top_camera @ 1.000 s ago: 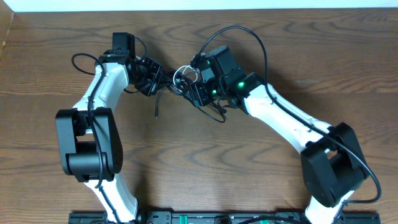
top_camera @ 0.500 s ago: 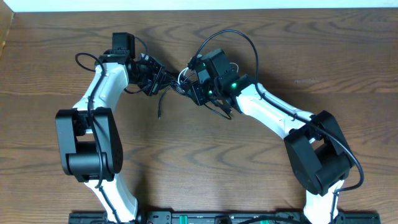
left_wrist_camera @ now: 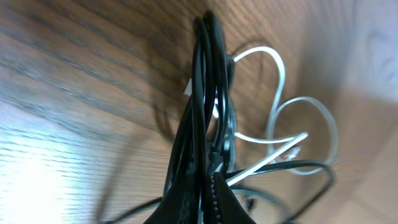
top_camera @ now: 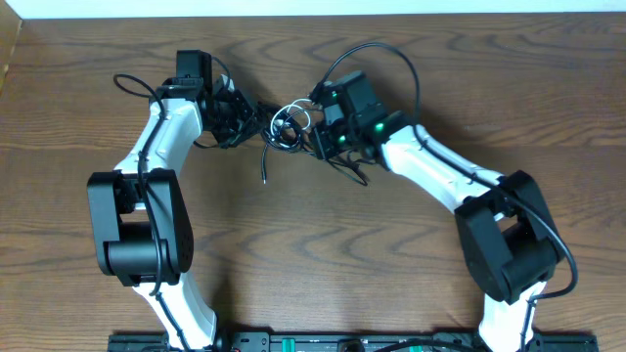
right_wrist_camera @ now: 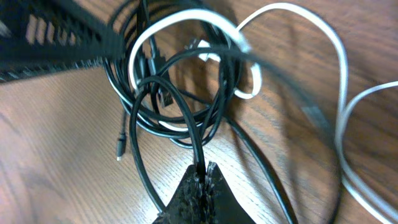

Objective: Untangle cables

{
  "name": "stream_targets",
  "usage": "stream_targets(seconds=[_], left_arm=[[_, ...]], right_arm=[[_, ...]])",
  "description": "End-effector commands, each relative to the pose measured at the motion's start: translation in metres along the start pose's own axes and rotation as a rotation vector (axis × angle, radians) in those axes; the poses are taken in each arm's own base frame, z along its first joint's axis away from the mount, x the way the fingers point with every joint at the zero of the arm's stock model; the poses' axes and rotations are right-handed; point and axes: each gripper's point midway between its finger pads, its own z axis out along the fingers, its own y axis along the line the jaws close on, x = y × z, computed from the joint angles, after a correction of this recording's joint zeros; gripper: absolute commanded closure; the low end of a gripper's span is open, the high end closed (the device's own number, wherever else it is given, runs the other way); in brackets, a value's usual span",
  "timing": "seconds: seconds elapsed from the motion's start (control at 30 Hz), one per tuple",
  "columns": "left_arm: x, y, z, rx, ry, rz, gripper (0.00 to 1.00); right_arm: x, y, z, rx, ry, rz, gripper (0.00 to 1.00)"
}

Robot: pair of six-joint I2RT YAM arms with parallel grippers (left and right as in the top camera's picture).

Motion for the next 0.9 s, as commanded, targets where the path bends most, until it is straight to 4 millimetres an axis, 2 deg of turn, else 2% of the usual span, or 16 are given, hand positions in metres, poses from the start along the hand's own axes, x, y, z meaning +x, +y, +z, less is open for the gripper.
stream_targets(seconds=[0.0, 0.17, 0.33, 0.43, 0.63, 0.87], left_arm=[[-0.003, 0.007, -0.002, -0.052, -0.027, 0.174, 0.91], [-0.003, 0.006, -0.002, -0.052, -0.025, 0.193, 0.92], [-0.002, 0.005, -0.002, -0.045, -0.02, 0.232, 0.92], [-0.002, 0.005, -0.002, -0.045, -0.02, 0.232, 0.92], [-0.002, 0.005, -0.002, -0.046, -0.02, 0.232, 0.92], [-0.002, 0.005, -0.002, -0.046, -0.02, 0.232, 0.92]], right_arm=[[-0.024, 0.017, -0.033, -0.075, -0.067, 0.003, 0.99], [-0.036, 0.02, -0.051, -0.082, -0.109, -0.004, 0.99], [-0.045, 0.023, -0.059, -0.087, -0.144, -0.018, 0.99], [-0.062, 0.022, -0.076, -0.094, -0.206, -0.027, 0.99], [-0.091, 0.015, -0.124, -0.077, -0.33, -0.018, 0.99], [-0.112, 0.006, -0.184, -0.043, -0.447, -0.01, 0.99]])
